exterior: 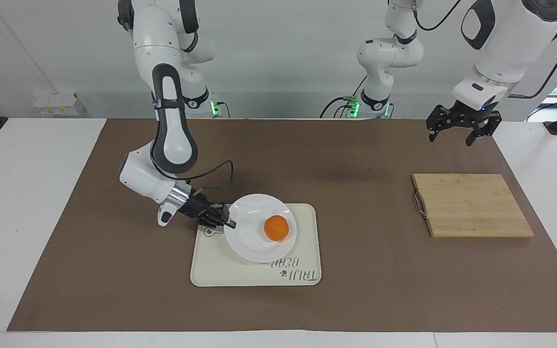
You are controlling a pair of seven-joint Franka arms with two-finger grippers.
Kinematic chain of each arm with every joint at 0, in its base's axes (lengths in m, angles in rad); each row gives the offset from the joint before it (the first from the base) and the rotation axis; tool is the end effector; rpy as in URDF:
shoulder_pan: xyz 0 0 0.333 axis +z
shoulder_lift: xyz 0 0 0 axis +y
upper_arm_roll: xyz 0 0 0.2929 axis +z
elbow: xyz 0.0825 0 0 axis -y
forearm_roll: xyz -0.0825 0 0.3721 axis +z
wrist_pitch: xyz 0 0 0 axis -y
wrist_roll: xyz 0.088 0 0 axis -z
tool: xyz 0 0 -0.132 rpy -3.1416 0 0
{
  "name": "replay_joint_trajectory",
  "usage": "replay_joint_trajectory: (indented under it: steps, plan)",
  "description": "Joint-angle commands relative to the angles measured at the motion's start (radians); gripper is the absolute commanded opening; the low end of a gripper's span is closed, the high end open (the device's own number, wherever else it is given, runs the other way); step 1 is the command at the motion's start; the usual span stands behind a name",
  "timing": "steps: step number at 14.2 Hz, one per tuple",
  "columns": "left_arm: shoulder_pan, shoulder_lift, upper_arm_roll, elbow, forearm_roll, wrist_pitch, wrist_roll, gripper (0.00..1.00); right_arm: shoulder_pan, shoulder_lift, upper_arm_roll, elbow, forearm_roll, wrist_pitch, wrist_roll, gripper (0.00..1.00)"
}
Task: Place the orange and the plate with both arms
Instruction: 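Slide the plate with the right gripper onto the bear tray, then open the right gripper and draw it back from the plate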
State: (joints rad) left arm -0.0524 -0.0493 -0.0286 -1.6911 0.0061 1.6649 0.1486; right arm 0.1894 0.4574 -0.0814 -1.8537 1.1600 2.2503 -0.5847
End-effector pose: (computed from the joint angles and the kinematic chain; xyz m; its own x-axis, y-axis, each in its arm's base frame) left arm 0.5343 -0.0429 0.5556 0.9734 -0.2281 0.0217 -0.2279 -0.9736 -0.0108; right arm 0.6239 0.1138 0.2525 0.9845 -0.1432 0.1011 -0.0249 -0.6851 -0.7280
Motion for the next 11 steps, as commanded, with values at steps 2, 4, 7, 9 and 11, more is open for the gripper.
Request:
replay_joint_trajectory:
  steps: [2,4,7,9,11]
  plan:
    - [0.023,0.014,-0.008,0.045,-0.017,-0.02,0.02,1.0,-0.001,0.001,0.006,0.005,0.032,0.025,-0.033,0.0]
    - [0.023,0.017,-0.01,0.057,-0.014,-0.021,0.017,1.0,0.005,0.01,0.003,0.008,-0.002,0.064,-0.021,0.42]
    - [0.026,0.016,-0.008,0.051,-0.012,-0.001,0.017,1.0,0.004,0.018,0.002,0.041,-0.054,0.078,-0.018,0.9]
    - [0.025,0.014,-0.01,0.048,-0.011,-0.005,0.02,1.0,-0.008,0.012,-0.001,0.059,-0.136,0.078,-0.017,1.0]
    - [0.025,0.014,-0.01,0.048,-0.011,-0.019,0.022,1.0,-0.013,0.0,-0.009,0.059,-0.207,0.08,-0.007,1.0]
